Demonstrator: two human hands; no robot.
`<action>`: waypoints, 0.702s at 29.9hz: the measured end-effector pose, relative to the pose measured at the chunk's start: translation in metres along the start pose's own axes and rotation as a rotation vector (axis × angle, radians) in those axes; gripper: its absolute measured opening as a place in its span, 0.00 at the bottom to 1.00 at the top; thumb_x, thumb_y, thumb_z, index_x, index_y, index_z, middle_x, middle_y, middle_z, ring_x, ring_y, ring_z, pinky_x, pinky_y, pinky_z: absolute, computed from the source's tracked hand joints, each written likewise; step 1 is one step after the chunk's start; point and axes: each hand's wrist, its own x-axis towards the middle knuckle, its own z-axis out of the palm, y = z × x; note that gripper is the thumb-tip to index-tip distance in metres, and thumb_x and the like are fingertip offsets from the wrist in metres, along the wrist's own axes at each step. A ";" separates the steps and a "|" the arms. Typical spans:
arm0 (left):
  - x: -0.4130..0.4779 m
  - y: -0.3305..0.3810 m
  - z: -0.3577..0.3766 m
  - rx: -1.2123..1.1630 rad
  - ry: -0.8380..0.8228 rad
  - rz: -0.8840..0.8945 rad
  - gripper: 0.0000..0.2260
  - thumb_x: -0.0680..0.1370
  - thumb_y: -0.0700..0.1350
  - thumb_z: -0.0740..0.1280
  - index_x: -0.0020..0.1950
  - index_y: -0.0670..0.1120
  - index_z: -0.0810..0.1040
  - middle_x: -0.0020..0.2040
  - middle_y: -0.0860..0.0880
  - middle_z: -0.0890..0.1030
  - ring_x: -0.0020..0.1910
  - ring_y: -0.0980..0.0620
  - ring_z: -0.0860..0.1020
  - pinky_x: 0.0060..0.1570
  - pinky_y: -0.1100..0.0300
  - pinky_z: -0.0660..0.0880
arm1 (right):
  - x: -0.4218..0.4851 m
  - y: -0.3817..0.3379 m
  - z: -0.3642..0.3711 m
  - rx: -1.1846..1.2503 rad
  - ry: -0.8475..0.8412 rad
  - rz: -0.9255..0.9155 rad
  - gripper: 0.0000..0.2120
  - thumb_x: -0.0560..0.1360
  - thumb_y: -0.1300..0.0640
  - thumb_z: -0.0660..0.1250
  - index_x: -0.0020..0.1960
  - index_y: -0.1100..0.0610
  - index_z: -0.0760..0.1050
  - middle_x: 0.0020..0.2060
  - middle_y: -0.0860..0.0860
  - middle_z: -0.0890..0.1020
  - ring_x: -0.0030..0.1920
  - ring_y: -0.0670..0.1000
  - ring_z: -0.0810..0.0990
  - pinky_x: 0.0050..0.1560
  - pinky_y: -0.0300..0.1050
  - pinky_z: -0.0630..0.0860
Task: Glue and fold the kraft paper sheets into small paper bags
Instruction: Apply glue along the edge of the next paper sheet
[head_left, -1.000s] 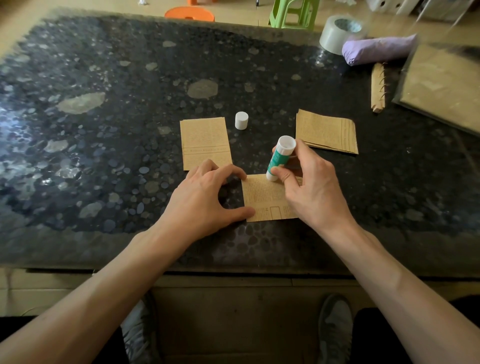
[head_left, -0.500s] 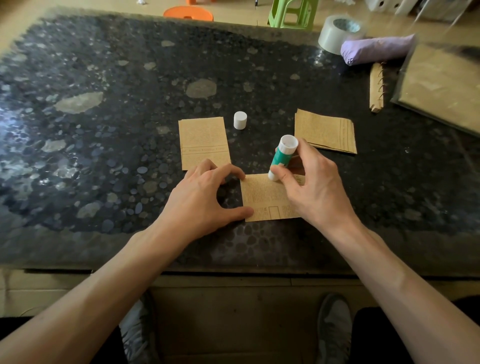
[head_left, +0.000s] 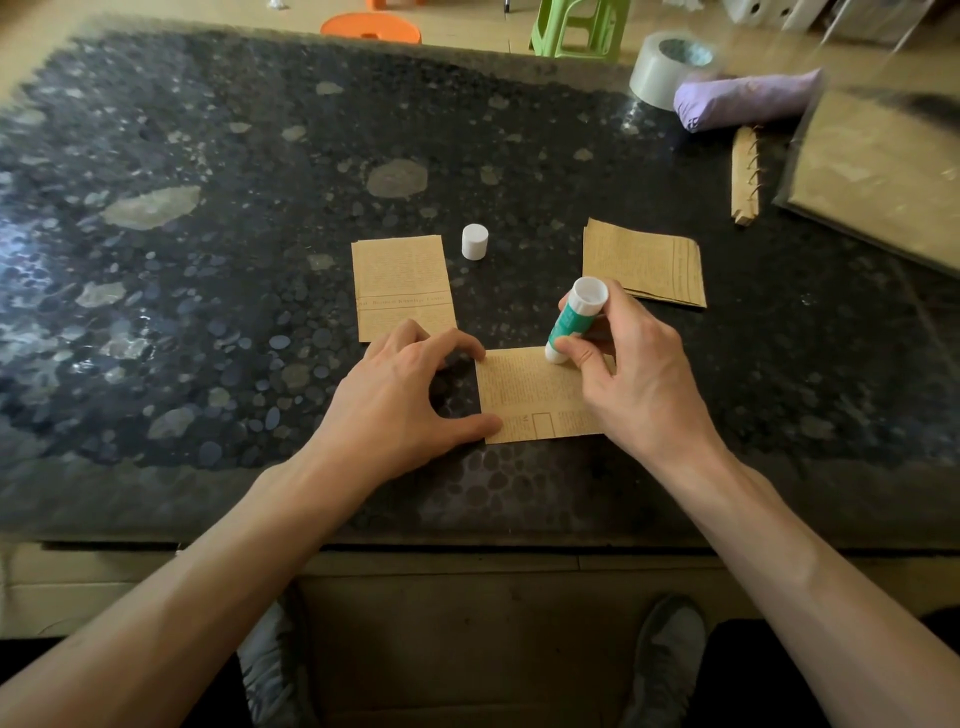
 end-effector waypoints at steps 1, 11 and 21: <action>0.000 0.000 0.000 0.002 -0.003 0.001 0.30 0.68 0.69 0.73 0.68 0.66 0.69 0.55 0.59 0.67 0.56 0.58 0.65 0.51 0.59 0.67 | -0.001 0.001 0.000 -0.002 0.008 0.002 0.15 0.80 0.58 0.72 0.64 0.55 0.73 0.55 0.42 0.75 0.56 0.40 0.74 0.48 0.22 0.68; 0.002 -0.002 -0.001 -0.012 -0.018 0.001 0.30 0.66 0.69 0.72 0.66 0.67 0.70 0.55 0.59 0.68 0.58 0.57 0.67 0.51 0.57 0.69 | -0.007 0.015 -0.011 -0.020 0.068 0.031 0.15 0.80 0.57 0.72 0.64 0.56 0.74 0.54 0.43 0.76 0.54 0.41 0.75 0.47 0.24 0.70; 0.003 -0.001 -0.002 -0.006 -0.040 -0.005 0.31 0.66 0.70 0.71 0.66 0.67 0.69 0.56 0.58 0.68 0.58 0.57 0.68 0.51 0.55 0.70 | -0.007 0.022 -0.018 -0.042 0.097 0.077 0.14 0.80 0.57 0.71 0.64 0.56 0.73 0.54 0.42 0.75 0.54 0.41 0.75 0.46 0.24 0.68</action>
